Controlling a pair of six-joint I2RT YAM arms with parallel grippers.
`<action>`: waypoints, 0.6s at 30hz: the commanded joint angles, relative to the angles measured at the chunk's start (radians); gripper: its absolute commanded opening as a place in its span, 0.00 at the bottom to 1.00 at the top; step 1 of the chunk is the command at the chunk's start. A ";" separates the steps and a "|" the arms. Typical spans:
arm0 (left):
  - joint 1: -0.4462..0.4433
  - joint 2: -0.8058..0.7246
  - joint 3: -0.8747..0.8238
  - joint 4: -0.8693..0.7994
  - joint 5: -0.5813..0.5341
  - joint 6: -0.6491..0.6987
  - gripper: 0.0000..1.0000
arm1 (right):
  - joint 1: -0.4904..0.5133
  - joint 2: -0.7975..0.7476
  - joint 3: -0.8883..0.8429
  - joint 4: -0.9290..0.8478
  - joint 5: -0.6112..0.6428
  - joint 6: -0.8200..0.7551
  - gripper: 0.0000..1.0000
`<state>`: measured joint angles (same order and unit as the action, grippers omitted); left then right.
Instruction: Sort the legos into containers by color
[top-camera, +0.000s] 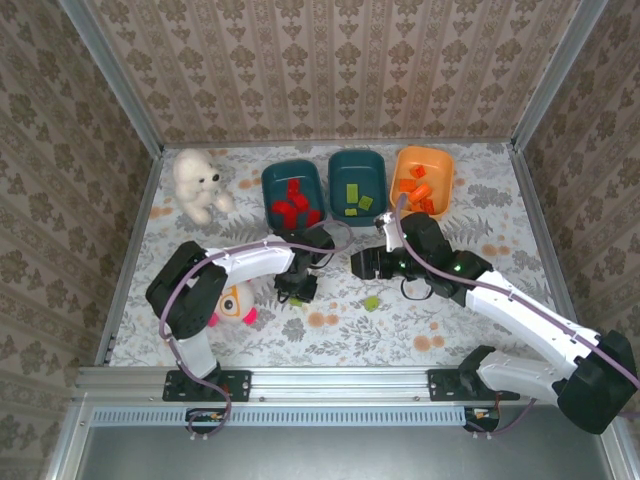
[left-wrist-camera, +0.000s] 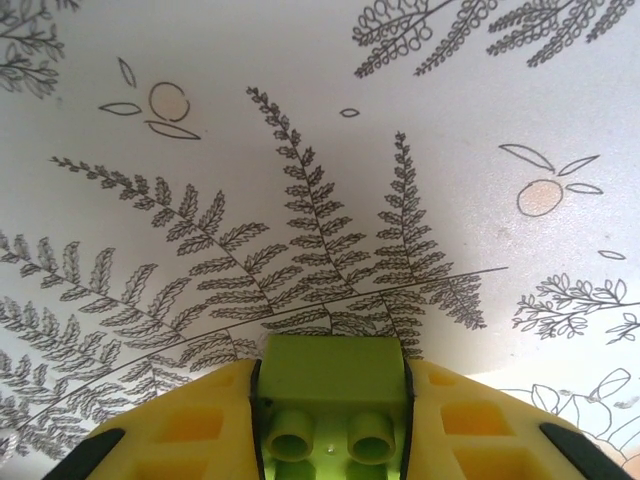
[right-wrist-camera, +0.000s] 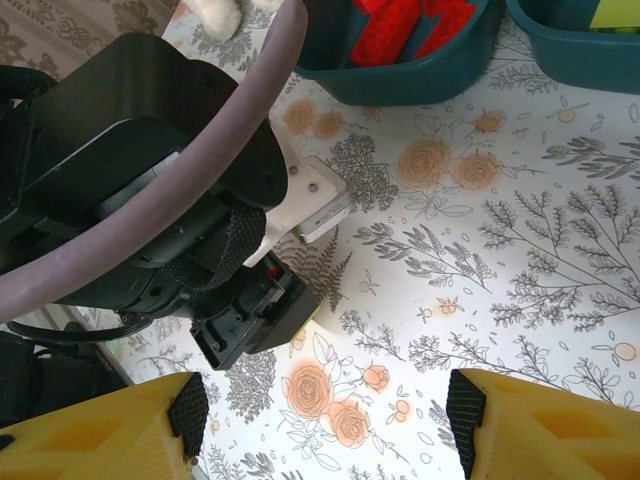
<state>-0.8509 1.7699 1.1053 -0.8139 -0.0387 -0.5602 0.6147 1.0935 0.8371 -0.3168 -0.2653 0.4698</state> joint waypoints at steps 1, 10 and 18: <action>0.003 -0.042 0.088 -0.058 -0.034 -0.003 0.23 | -0.010 -0.015 0.059 -0.049 0.048 -0.015 0.67; 0.093 0.070 0.522 -0.051 0.025 0.021 0.22 | -0.111 -0.070 0.111 -0.076 0.192 0.041 0.67; 0.140 0.397 0.960 0.030 0.042 0.071 0.22 | -0.221 -0.012 0.160 -0.097 0.164 0.101 0.67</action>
<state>-0.7181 2.0792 1.9663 -0.8024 -0.0116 -0.5308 0.4164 1.0702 0.9619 -0.3790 -0.1081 0.5354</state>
